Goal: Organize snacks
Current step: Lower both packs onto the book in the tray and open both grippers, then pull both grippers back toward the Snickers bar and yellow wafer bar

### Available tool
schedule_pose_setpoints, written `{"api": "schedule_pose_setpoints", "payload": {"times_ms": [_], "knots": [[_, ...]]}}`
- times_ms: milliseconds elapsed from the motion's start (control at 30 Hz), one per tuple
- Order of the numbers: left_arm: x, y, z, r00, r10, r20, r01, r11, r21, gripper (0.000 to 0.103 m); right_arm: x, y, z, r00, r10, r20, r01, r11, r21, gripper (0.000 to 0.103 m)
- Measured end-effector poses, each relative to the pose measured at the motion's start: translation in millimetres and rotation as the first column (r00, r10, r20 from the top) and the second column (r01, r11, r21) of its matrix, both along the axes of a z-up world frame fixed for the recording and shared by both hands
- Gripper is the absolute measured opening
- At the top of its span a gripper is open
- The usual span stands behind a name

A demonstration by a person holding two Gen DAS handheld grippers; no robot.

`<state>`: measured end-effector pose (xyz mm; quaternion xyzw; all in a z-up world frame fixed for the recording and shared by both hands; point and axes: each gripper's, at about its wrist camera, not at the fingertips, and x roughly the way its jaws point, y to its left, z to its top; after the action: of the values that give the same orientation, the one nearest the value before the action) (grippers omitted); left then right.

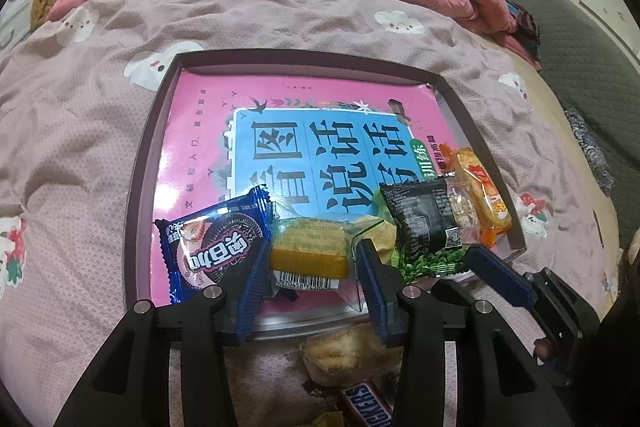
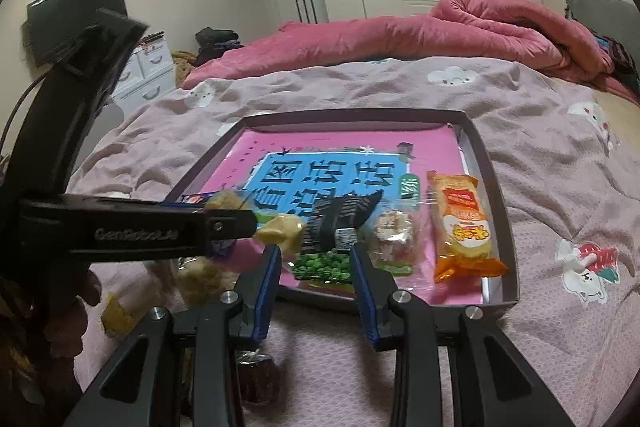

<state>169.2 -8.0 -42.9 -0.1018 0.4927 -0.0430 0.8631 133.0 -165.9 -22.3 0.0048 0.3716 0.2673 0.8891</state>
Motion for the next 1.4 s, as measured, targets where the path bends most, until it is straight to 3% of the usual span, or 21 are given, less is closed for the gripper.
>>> {"api": "schedule_pose_setpoints", "payload": {"times_ms": [433,533,733,1067,1400], "knots": [[-2,1,1,1.0,-0.008,0.0,0.008,1.0,-0.026,0.052,1,-1,2,1.0,-0.01,0.014,0.01,1.0,-0.009,0.036],[-2,0,3,1.0,-0.014,0.003,0.014,0.999,-0.03,0.059,1,-2,3,1.0,-0.012,0.016,0.012,1.0,-0.009,0.036],[-5,-1,7,1.0,-0.022,0.015,0.022,0.999,-0.026,0.062,0,-3,4,1.0,-0.018,0.018,0.018,1.0,-0.003,0.038],[-10,3,18,0.999,-0.012,0.034,0.013,0.999,-0.036,0.069,0,-8,8,0.999,-0.032,0.023,0.032,0.999,0.017,0.045],[-18,12,29,0.998,0.005,0.06,-0.003,0.999,-0.037,0.07,-2,-19,16,0.997,-0.067,0.033,0.066,0.997,0.039,0.051]]}}
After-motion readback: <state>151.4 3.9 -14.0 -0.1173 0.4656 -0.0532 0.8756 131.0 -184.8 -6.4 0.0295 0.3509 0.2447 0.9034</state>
